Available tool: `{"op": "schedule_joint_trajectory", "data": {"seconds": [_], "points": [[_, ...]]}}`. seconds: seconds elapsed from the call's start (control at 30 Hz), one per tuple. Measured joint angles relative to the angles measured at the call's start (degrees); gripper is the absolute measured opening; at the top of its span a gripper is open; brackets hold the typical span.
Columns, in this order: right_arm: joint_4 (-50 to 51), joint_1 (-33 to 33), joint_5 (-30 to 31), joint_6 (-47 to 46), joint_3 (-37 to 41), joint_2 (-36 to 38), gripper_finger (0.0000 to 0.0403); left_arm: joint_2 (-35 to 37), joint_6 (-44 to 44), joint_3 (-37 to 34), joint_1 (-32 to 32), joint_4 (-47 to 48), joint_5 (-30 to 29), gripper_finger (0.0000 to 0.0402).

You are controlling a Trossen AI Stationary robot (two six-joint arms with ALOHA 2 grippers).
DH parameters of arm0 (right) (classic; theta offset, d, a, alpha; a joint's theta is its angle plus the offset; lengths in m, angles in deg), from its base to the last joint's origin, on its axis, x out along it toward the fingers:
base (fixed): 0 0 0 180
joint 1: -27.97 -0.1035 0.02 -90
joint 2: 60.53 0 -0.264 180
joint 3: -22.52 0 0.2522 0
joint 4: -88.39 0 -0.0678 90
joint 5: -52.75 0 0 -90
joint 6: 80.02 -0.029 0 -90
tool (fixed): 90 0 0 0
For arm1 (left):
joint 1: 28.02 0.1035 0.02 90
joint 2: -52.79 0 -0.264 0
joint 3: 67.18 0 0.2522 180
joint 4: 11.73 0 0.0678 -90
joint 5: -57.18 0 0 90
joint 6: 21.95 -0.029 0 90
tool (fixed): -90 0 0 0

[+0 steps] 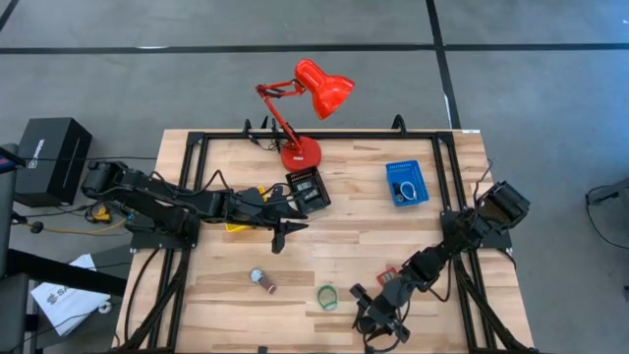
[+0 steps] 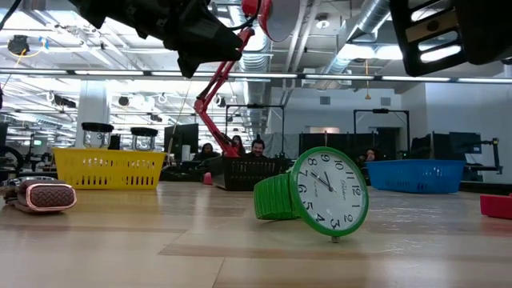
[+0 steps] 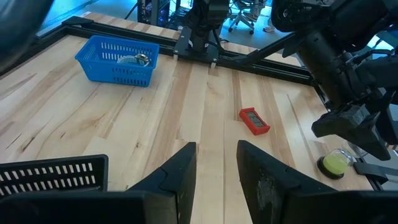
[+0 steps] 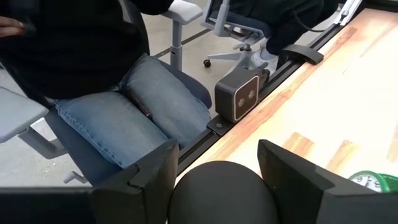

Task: Pick & Place Office items
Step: Put the green hourglass into the yellow bin

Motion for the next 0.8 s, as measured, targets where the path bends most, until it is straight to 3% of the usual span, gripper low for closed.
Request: {"op": "schedule_joint_trajectory", "data": {"seconds": [0.17, 0.43, 0.8], "points": [[0.0, 0.0, 0.0, 0.0, 0.0, 0.0, 0.0196, 0.0, 0.0, 0.0, 0.0, 0.0, 0.0, 0.011], [0.7, -0.1, 0.0, 0.0, 0.0, 0.0, 0.0256, 0.0, 0.0, 0.0, 0.0, 0.0, 0.0, 0.011], [1.4, -0.1, 0.2, 0.0, 0.0, 0.0, 0.0236, 0.0, 0.0, 0.0, 0.0, 0.0, 0.0, 0.011]]}}
